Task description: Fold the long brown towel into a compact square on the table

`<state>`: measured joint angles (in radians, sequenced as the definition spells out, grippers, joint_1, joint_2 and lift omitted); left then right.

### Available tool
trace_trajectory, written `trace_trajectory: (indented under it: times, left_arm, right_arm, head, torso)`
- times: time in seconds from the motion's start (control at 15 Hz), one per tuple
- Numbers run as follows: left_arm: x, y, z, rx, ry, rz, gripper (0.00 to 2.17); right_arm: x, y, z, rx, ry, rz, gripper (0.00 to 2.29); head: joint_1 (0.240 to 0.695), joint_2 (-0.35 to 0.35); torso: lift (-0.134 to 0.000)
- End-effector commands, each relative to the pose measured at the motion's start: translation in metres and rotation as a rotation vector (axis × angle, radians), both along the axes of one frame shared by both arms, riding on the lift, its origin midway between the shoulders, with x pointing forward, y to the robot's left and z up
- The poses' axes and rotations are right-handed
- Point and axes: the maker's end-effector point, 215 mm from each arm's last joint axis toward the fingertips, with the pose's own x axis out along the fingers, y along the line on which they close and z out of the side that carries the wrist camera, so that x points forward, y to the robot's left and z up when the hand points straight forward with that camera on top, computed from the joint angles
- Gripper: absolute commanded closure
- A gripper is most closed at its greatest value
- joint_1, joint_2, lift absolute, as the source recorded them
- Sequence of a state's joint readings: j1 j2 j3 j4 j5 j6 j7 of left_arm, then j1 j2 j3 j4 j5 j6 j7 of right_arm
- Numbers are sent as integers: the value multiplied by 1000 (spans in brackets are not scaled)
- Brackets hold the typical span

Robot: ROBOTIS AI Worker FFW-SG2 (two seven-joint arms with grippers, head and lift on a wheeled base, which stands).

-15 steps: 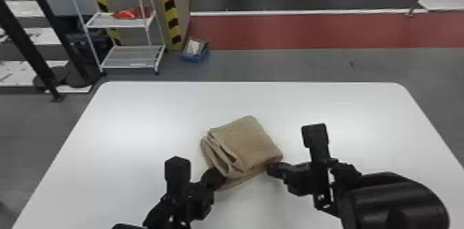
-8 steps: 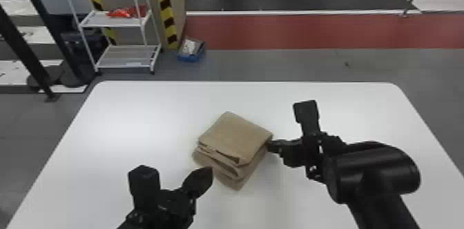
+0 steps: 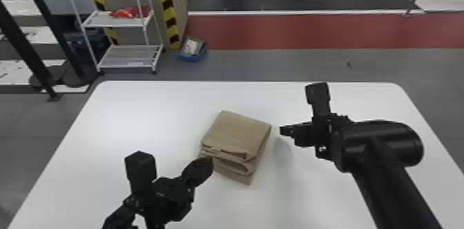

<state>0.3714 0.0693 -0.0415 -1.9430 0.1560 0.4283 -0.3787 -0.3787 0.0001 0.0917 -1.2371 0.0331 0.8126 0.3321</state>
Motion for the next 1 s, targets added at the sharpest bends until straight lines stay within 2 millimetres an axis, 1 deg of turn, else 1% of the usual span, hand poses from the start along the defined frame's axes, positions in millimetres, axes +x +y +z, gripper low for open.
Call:
trace_trajectory:
  times: [0.0, 0.07, 0.2, 0.27, 0.33, 0.4, 0.47, 0.53, 0.6, 0.67, 0.73, 0.8, 0.87, 0.93]
  left_arm:
    - [12, -5, -5, 0, 14, -12, 1946]
    - [16, 0, -7, 2, 15, -4, 1946]
    - [28, 18, -5, 16, -2, 37, 1946]
    - [36, 29, -4, 22, -15, 63, 1946]
    - [45, 44, -5, 32, -16, 99, 1946]
    - [52, 57, -5, 33, -20, 125, 1949]
    - [59, 73, -3, 31, -33, 164, 1946]
    - [64, 92, 1, 32, -58, 203, 1946]
    - [66, 107, -1, 25, -54, 233, 1946]
    - [66, 123, -1, 20, -54, 259, 1946]
    - [68, 131, 0, 21, -64, 274, 1946]
    - [74, 132, 3, 25, -78, 276, 1946]
    - [80, 129, 4, 21, -82, 269, 1946]
    - [81, 128, 6, 21, -87, 268, 1946]
  right_arm:
    - [-19, 2, 5, 59, 12, -12, 2250]
    - [-20, 9, 23, 81, -49, 2, 2250]
    - [-21, 28, 62, 132, -203, 65, 2250]
    - [-23, 36, 73, 146, -256, 92, 2250]
    - [-27, 40, 72, 152, -255, 104, 2250]
    - [-29, 45, 72, 156, -269, 119, 2246]
    - [-35, 53, 64, 150, -271, 137, 2250]
    - [-45, 66, 53, 145, -268, 166, 2250]
    - [-52, 76, 43, 136, -265, 188, 2250]
    - [-60, 91, 32, 124, -259, 224, 2250]
    - [-66, 102, 19, 88, -260, 257, 2250]
    - [-70, 107, 11, 61, -260, 277, 2250]
    - [-74, 109, 3, 48, -248, 287, 2246]
    - [-78, 115, 0, 44, -245, 303, 2250]
  head:
    - [695, -5]
    - [695, -14]
    - [695, -7]
    - [695, 6]
    - [695, 38]
    - [695, 55]
    - [695, 71]
    - [695, 87]
    - [695, 103]
    - [695, 124]
    - [695, 147]
    - [695, 194]
    - [695, 215]
    - [695, 229]
  torso:
    - [-57]
    - [-57]
    - [-57]
    - [-57]
    - [-57]
    - [-57]
    - [-57]
    - [-57]
    - [-57]
    - [-57]
    - [-57]
    - [-57]
    - [-57]
    - [-57]
